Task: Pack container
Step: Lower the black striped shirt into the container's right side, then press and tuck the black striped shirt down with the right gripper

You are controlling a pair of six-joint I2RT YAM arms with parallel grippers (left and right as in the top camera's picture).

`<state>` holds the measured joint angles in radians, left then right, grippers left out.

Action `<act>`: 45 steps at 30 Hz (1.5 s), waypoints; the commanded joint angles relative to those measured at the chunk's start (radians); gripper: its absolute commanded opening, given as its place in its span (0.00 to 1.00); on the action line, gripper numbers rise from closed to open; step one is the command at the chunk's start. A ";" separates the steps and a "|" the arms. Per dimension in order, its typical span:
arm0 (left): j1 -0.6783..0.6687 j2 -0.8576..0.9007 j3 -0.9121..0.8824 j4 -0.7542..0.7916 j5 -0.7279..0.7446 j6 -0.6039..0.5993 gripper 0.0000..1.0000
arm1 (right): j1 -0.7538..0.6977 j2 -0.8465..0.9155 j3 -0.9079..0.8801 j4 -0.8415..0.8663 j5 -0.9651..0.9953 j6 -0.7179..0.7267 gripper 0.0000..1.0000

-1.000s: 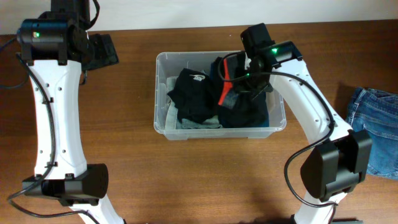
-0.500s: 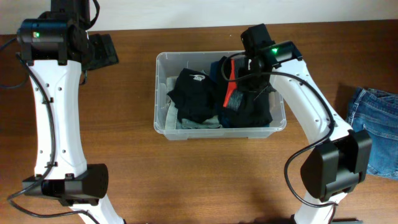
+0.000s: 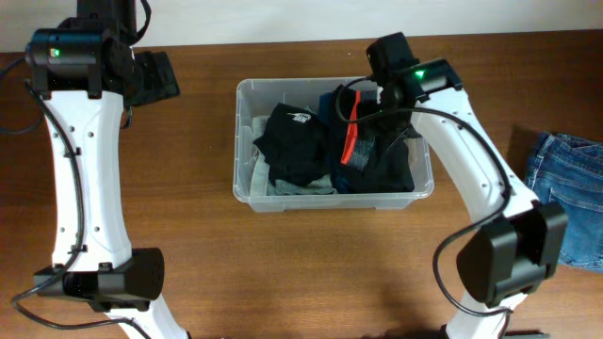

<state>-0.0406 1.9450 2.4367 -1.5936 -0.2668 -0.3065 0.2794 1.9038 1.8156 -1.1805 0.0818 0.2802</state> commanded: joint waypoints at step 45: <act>0.002 -0.003 0.001 -0.001 -0.010 0.001 0.99 | -0.009 0.048 0.129 -0.015 -0.034 -0.093 0.04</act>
<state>-0.0406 1.9450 2.4367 -1.5944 -0.2668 -0.3069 0.2775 1.9778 1.7725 -1.1408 0.0437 0.2039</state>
